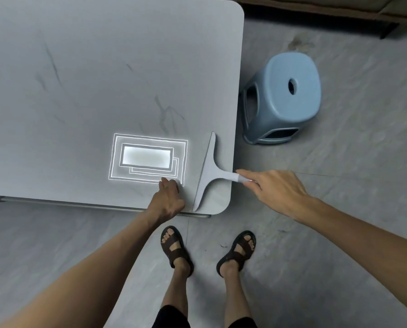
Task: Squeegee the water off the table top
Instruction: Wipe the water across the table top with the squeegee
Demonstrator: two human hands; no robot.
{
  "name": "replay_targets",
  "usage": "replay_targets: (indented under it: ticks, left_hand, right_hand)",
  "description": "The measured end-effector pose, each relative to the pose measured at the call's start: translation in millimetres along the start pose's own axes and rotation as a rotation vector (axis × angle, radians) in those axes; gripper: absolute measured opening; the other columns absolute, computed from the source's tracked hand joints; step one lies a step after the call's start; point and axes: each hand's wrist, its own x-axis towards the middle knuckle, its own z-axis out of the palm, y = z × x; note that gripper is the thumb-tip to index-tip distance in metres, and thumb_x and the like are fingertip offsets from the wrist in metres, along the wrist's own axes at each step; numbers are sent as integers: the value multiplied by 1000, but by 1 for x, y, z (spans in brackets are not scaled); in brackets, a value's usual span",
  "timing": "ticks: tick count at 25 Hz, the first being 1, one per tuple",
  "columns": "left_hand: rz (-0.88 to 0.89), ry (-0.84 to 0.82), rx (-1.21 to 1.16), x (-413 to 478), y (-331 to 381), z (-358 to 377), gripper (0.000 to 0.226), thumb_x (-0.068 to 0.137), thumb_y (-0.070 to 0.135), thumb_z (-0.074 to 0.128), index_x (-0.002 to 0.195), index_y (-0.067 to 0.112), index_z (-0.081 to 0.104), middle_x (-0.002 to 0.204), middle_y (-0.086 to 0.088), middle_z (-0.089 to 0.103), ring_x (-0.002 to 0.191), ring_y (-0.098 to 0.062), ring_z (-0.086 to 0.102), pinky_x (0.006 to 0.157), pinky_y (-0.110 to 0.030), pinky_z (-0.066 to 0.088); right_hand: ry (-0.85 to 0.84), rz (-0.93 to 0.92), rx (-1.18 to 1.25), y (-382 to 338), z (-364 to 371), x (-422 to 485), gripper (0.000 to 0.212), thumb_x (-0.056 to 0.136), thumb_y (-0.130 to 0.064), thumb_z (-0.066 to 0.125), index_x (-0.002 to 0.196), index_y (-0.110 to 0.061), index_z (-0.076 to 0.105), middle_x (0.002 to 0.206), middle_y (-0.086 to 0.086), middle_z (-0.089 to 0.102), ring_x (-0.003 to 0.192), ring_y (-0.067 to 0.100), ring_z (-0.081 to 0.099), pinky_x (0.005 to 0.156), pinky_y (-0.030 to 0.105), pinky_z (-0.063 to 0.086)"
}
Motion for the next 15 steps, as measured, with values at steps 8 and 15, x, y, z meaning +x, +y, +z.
replay_targets:
  ticks: [8,15]
  left_hand:
    - [10,23,-46,-6,-4,-3,35,76,7,56,108,2,42,118,-21,48,77,-33,51,65,-34,37]
    - [-75,109,-153,-23,-16,8,35,79,0,50,112,4,38,95,-15,55,79,-33,55,66,-37,44]
  right_hand:
    - [117,133,-54,56,-10,-71,29,92,-39,57,120,-39,64,52,-3,62,42,21,57,38,27,38]
    - [-35,-203,-45,-32,9,-11,32,100,-49,29,129,-46,42,69,-4,63,56,24,61,46,26,25]
